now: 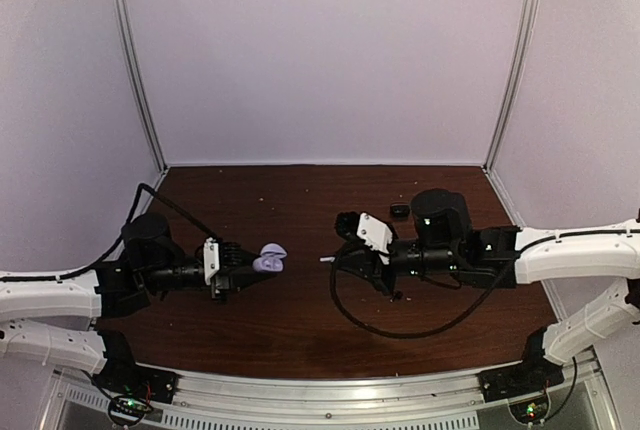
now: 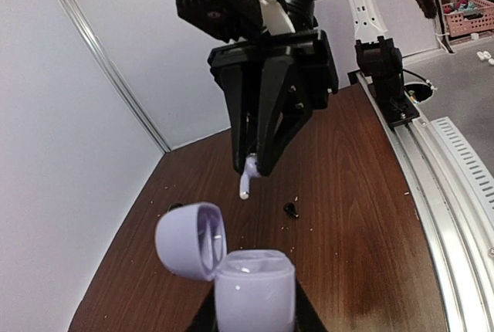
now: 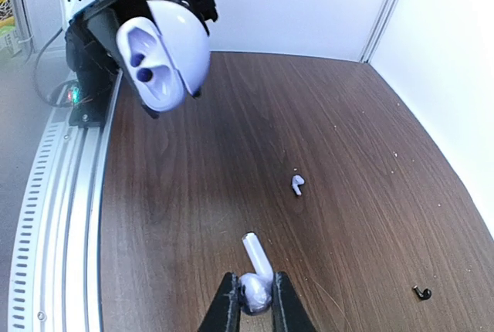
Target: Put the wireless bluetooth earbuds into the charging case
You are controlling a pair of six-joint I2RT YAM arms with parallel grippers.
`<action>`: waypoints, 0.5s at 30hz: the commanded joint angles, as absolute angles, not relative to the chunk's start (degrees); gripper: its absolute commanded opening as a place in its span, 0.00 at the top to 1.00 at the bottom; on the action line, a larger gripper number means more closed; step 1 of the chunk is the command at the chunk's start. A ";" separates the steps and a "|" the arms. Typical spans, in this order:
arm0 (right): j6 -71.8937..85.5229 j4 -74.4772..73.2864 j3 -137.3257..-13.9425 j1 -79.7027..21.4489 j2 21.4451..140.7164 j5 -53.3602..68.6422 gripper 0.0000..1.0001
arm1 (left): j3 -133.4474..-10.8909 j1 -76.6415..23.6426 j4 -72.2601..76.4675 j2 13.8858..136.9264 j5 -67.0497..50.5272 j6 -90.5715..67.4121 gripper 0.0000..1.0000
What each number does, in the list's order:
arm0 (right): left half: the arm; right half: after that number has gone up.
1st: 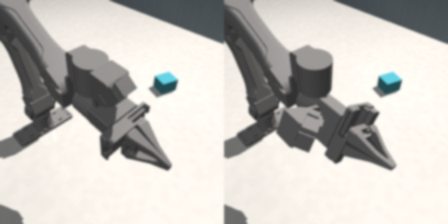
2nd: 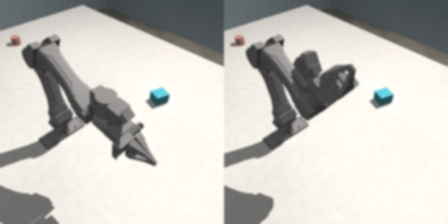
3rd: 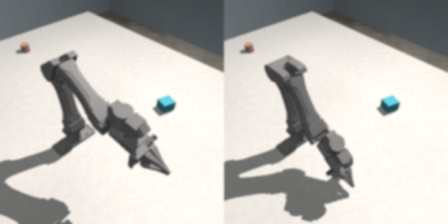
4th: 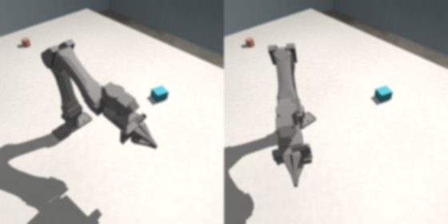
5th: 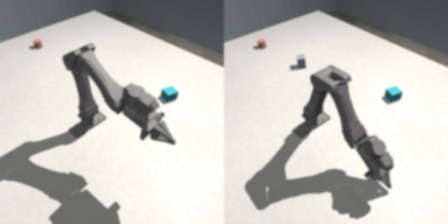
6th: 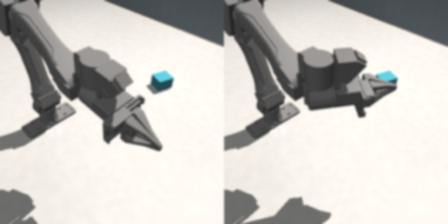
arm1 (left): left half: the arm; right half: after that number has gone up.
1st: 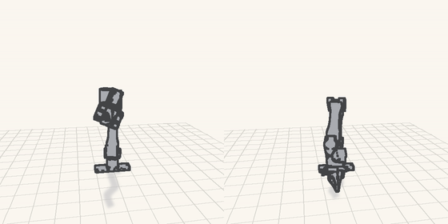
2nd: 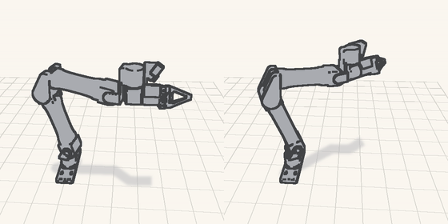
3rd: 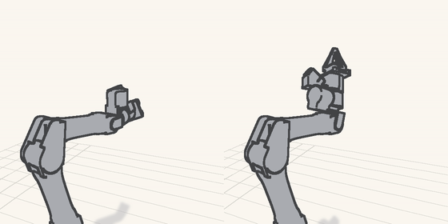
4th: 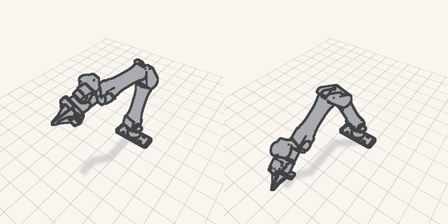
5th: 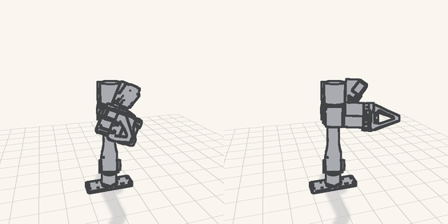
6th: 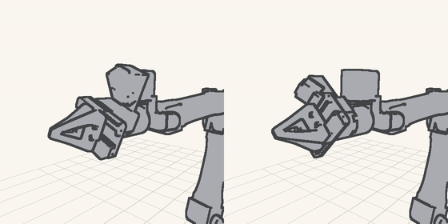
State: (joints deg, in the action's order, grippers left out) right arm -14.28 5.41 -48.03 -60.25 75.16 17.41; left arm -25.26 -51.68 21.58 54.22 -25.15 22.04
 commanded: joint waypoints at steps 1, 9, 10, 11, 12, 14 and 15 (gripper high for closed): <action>-18.75 -3.69 -52.28 -63.78 72.68 12.40 0.93 | -27.42 -51.24 21.61 54.87 -29.13 23.76 1.00; -23.05 -7.16 -56.61 -69.13 70.81 6.32 0.93 | -29.78 -51.15 23.55 58.53 -32.29 14.91 1.00; -23.44 -7.53 -57.05 -69.35 70.69 6.10 0.93 | -30.08 -51.04 23.82 59.09 -33.38 13.65 1.00; -23.84 -7.97 -57.57 -69.61 70.59 5.95 0.93 | -30.40 -50.85 24.13 59.60 -34.67 12.31 1.00; -24.13 -8.48 -57.95 -69.97 70.53 5.89 0.93 | -30.67 -50.47 24.68 60.28 -36.27 10.77 1.00; -25.06 -9.50 -58.62 -70.64 70.40 5.17 0.93 | -31.14 -49.33 26.03 61.92 -40.60 7.56 1.00; -25.65 -10.21 -58.93 -71.08 70.40 4.25 0.93 | -31.51 -48.90 26.60 62.67 -42.51 6.20 1.00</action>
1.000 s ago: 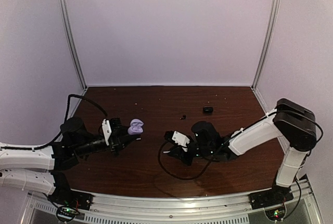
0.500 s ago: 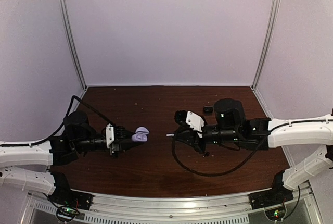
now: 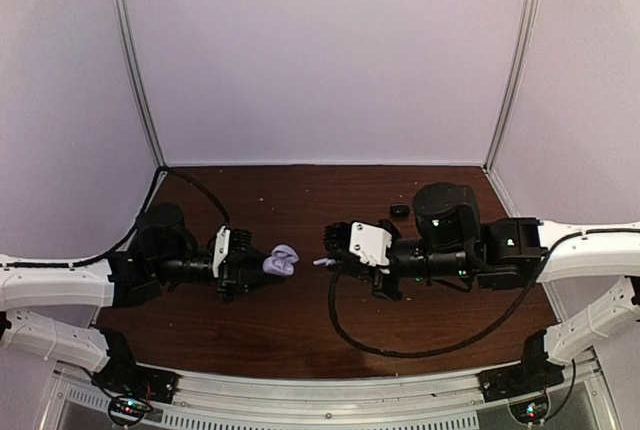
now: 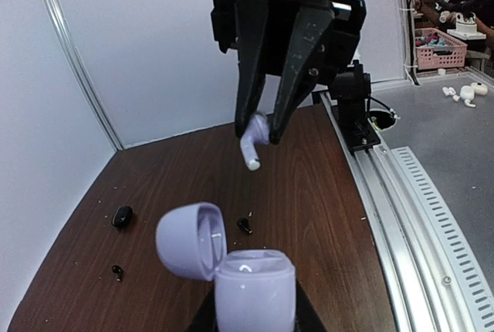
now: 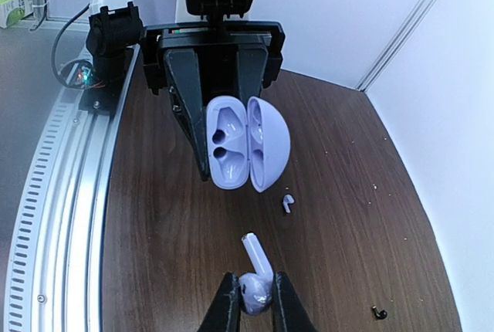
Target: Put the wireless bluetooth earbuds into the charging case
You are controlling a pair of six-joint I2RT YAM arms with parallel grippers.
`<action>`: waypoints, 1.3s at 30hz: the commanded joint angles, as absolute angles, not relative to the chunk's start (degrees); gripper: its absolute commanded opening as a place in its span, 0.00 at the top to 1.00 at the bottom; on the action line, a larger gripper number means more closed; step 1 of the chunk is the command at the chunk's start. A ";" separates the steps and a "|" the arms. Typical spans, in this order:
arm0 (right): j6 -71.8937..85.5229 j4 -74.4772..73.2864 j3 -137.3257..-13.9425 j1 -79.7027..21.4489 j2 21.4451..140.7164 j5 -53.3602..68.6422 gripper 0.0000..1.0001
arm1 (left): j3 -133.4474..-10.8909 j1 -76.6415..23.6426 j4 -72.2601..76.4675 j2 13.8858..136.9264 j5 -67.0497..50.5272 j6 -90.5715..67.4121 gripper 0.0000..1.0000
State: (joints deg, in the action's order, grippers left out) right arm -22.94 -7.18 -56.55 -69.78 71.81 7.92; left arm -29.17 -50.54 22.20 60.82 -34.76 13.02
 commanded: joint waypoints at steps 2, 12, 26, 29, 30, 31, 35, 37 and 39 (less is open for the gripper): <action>-26.87 -11.28 -59.63 -71.91 70.64 2.40 0.93 | -32.38 -48.69 26.74 64.11 -44.97 4.62 1.00; -31.63 -14.35 -62.75 -74.90 72.00 -3.27 0.93 | -36.14 -47.73 27.42 69.64 -50.38 -3.59 1.00; -35.56 -17.17 -67.94 -77.58 76.90 -9.83 0.93 | -36.29 -47.58 32.13 72.16 -54.67 -7.66 1.00; -36.06 -17.31 -68.44 -77.91 77.42 -10.40 0.93 | -36.60 -47.64 32.23 72.82 -55.50 -7.74 1.00; -36.24 -17.36 -68.56 -78.04 77.55 -10.57 0.93 | -36.64 -47.64 32.25 72.98 -55.62 -7.80 1.00; -36.36 -17.31 -68.68 -78.12 77.67 -10.58 0.93 | -36.73 -47.64 32.18 73.16 -55.70 -7.76 1.00; -36.97 -17.76 -69.05 -78.72 78.02 -10.51 0.93 | -37.08 -47.64 31.66 73.54 -55.87 -7.86 1.00; -37.37 -17.99 -69.17 -78.90 78.22 -10.51 0.93 | -37.09 -47.63 31.72 73.72 -55.87 -8.16 1.00; -37.64 -18.10 -69.24 -79.09 78.26 -10.36 0.93 | -37.17 -47.64 31.52 73.91 -56.05 -8.26 1.00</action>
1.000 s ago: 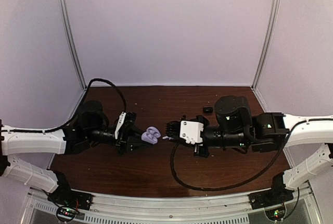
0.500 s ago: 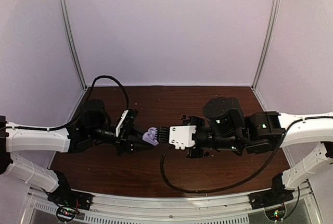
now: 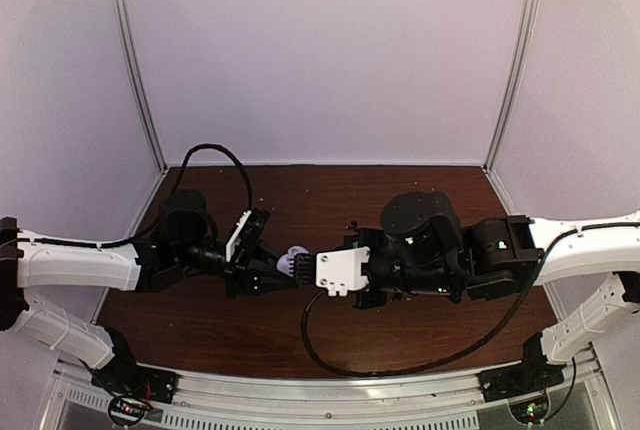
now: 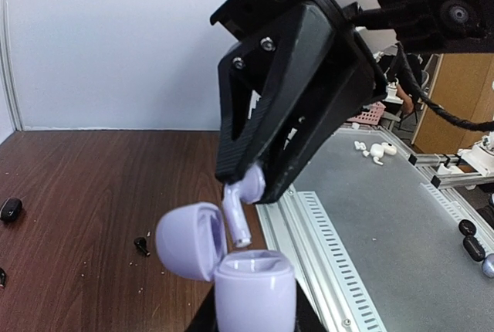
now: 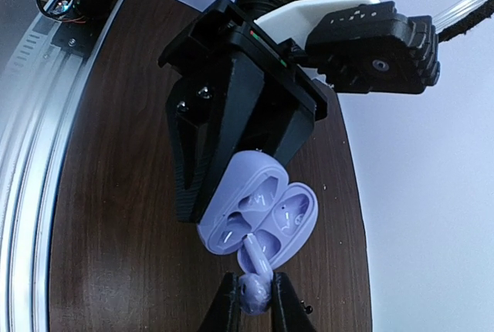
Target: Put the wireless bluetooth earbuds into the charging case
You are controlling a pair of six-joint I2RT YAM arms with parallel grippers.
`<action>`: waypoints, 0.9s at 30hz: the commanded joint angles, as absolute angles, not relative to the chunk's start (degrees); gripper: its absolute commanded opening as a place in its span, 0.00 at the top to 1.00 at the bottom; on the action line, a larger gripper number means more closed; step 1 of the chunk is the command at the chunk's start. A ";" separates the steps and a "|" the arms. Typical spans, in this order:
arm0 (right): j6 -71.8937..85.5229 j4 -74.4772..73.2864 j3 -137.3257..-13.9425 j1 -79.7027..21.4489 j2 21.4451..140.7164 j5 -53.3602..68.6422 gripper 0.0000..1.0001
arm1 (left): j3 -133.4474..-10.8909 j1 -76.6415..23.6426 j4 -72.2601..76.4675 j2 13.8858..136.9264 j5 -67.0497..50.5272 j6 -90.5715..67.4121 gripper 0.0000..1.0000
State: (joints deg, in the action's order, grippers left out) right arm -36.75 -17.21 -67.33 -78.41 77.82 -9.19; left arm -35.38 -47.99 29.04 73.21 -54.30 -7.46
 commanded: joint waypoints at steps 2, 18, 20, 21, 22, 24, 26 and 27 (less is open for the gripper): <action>-37.85 -18.40 -69.34 -79.23 78.39 -10.26 0.93 | -37.34 -47.61 31.30 74.13 -56.19 -8.39 1.00; -39.06 -18.05 -69.87 -79.69 79.93 -9.36 0.92 | -38.95 -47.61 29.01 74.72 -57.85 -6.72 1.00; -39.13 -18.27 -70.10 -79.63 80.06 -9.39 0.92 | -38.70 -47.63 28.75 74.48 -57.78 -6.30 1.00; -39.42 -18.42 -70.18 -79.63 80.07 -9.51 0.92 | -38.74 -47.64 28.25 74.41 -57.51 -6.07 1.00; -39.72 -18.53 -70.34 -79.67 80.07 -9.69 0.92 | -39.01 -47.64 27.49 74.55 -57.40 -5.78 1.00; -40.41 -18.46 -70.48 -79.72 80.07 -9.66 0.92 | -39.55 -47.64 26.64 74.85 -57.28 -5.39 1.00; -40.98 -18.46 -70.61 -79.78 80.26 -9.77 0.92 | -40.14 -47.72 25.64 75.19 -56.81 -4.97 1.00; -41.18 -18.46 -70.75 -79.91 80.44 -9.99 0.92 | -40.49 -47.70 24.79 75.39 -56.75 -4.49 1.00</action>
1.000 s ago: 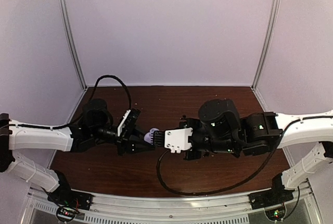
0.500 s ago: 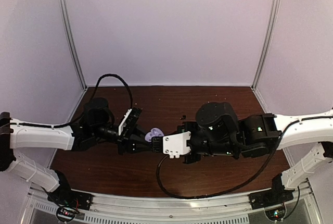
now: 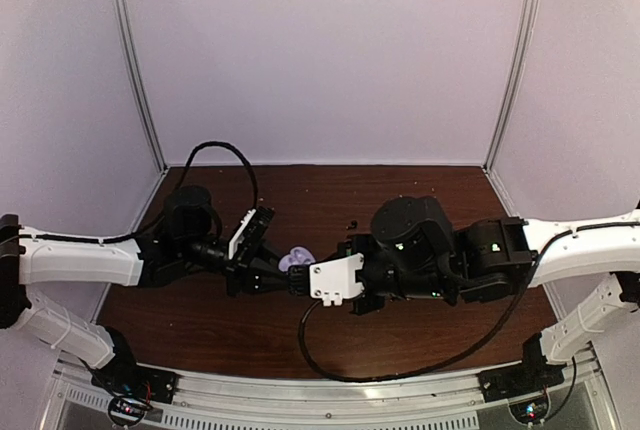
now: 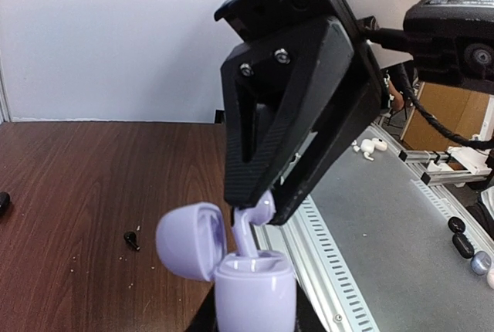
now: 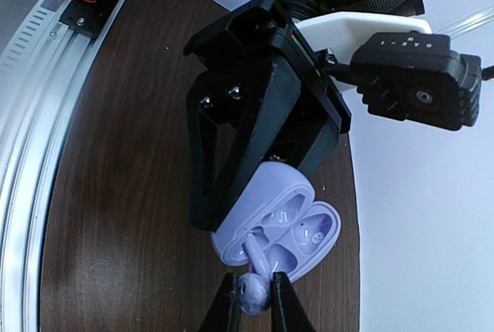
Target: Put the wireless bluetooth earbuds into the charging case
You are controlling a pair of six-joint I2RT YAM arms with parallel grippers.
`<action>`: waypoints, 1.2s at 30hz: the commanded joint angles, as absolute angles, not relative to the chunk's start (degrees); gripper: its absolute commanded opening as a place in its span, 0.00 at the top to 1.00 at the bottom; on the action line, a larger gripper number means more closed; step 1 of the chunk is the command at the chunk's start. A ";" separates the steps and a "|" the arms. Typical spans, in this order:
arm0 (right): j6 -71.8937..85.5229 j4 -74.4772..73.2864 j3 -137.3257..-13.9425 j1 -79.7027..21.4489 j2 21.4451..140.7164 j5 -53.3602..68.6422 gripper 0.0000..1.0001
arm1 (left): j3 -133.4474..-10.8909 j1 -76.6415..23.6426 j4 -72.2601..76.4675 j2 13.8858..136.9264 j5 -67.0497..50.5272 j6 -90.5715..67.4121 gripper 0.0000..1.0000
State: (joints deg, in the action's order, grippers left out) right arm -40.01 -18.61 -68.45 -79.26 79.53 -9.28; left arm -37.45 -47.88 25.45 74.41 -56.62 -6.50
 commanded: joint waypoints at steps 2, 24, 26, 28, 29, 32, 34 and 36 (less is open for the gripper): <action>-41.66 -18.74 -71.19 -80.02 80.71 -10.44 0.92 | -40.77 -47.72 24.08 75.49 -56.85 -4.09 1.00; -43.50 -18.09 -72.47 -81.15 81.08 -14.28 0.98 | -39.33 -48.52 28.24 75.16 -58.47 -6.06 1.00; -43.72 -17.42 -71.83 -81.12 80.50 -14.20 0.99 | -38.80 -48.52 29.10 74.81 -58.09 -6.22 1.00; -44.00 -16.65 -71.34 -81.12 79.90 -13.76 0.99 | -38.91 -48.37 29.22 75.03 -58.32 -6.32 1.00; -44.29 -16.28 -71.17 -81.17 79.61 -13.65 1.00 | -38.97 -48.34 29.42 75.24 -58.61 -6.51 1.00; -44.71 -16.43 -71.19 -81.20 79.16 -13.36 1.00 | -38.85 -48.25 30.07 75.38 -59.23 -7.07 1.00; -44.81 -16.78 -71.13 -81.21 78.87 -13.27 1.00 | -38.61 -48.12 30.23 75.09 -59.23 -6.99 1.00; -44.95 -16.78 -71.02 -81.30 78.60 -13.27 1.00 | -38.43 -48.08 30.44 74.98 -59.28 -6.86 1.00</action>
